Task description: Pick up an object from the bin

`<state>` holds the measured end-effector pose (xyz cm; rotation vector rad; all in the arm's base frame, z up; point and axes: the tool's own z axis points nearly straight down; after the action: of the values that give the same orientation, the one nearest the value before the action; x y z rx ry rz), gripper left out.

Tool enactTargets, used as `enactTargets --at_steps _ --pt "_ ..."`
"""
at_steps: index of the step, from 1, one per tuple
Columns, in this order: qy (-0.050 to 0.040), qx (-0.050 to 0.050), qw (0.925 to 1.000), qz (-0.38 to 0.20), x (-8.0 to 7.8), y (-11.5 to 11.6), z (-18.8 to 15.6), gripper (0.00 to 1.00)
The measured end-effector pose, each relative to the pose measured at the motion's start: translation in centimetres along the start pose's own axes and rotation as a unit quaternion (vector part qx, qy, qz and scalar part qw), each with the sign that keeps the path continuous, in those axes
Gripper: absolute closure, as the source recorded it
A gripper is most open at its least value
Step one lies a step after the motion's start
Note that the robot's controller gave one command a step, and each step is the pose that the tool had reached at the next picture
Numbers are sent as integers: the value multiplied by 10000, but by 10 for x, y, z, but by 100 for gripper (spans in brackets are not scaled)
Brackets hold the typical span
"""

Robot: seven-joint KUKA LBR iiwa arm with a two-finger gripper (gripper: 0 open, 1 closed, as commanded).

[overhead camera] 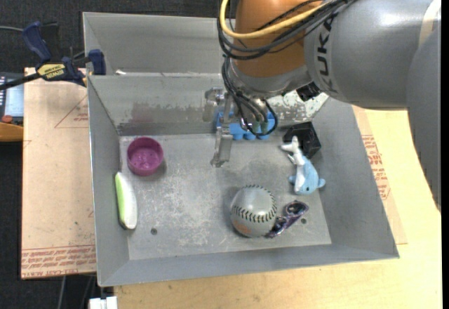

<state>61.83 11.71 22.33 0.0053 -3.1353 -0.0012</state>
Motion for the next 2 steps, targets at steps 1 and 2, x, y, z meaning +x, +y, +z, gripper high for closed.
enactTargets --at_steps 1,2 --pt "-39 -3 10000 16 -1 -1 -5 0" --pt "-44 -8 9970 -766 -18 60 94 0"
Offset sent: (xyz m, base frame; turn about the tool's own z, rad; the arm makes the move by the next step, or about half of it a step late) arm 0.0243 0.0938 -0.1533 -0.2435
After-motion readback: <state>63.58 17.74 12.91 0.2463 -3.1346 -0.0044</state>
